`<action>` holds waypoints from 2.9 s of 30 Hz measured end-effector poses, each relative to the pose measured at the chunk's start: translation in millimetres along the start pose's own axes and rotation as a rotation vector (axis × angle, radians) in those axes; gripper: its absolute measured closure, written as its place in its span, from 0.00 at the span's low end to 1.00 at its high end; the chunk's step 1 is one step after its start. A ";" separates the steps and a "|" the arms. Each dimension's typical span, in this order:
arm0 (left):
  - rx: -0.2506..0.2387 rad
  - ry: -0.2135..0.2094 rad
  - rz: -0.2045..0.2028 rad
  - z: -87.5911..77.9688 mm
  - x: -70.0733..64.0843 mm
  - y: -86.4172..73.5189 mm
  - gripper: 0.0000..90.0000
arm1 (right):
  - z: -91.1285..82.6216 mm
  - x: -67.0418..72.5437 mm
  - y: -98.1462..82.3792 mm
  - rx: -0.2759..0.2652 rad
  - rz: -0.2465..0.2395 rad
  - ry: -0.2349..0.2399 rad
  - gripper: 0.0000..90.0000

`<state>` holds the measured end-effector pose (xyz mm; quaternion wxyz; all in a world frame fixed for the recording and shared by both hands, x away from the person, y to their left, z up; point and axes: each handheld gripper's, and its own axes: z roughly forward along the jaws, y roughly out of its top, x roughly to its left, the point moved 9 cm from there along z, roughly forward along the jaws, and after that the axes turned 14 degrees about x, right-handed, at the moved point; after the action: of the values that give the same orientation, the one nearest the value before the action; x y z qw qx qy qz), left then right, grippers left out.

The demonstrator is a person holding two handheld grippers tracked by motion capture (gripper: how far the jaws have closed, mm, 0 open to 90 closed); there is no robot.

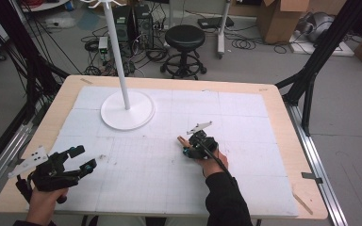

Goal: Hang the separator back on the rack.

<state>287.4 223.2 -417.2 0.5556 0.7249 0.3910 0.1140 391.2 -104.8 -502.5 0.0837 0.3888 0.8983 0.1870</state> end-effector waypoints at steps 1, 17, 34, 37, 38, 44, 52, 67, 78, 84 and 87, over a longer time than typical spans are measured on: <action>0.000 0.001 0.002 0.1 0.0 0.0 0.21 | 0.1 0.1 0.3 0.001 0.001 0.000 0.73; -0.001 -0.001 0.001 -0.2 -0.2 0.2 0.21 | -20.8 10.6 2.0 -0.081 0.004 0.101 0.74; -0.045 -0.079 -0.029 -3.4 -13.8 10.1 0.21 | -92.8 49.9 -8.2 -0.383 -0.052 0.287 0.74; -0.061 -0.102 -0.028 -3.1 -19.8 15.3 0.21 | -102.4 57.2 -9.3 -0.422 -0.076 0.309 0.74; -0.061 -0.114 -0.025 -2.8 -22.2 16.0 0.21 | -104.8 59.8 -9.1 -0.438 -0.084 0.320 0.74; -0.035 -0.206 0.006 2.4 -38.7 18.7 0.22 | -115.3 81.4 -9.6 -0.508 -0.124 0.381 0.74; -0.017 -0.291 0.049 8.0 -64.1 41.9 0.26 | -121.7 105.1 -6.0 -0.559 -0.178 0.451 0.74; -0.013 -0.491 0.147 42.0 -131.7 89.7 0.31 | -146.5 128.2 -1.7 -0.681 -0.253 0.552 0.74; 0.028 -0.610 0.162 61.4 -158.6 92.2 0.41 | -158.2 141.4 -0.4 -0.738 -0.301 0.617 0.74; 0.046 -0.645 0.167 63.7 -162.3 89.9 0.49 | -160.2 145.2 0.7 -0.754 -0.315 0.636 0.74; 0.041 -0.654 0.169 64.2 -163.4 89.9 0.53 | -160.7 147.2 0.4 -0.754 -0.324 0.646 0.74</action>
<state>256.3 56.9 -315.6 0.6255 0.7640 0.1327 -0.0868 243.3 -40.6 -355.8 -0.0358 0.1102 0.7972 0.5925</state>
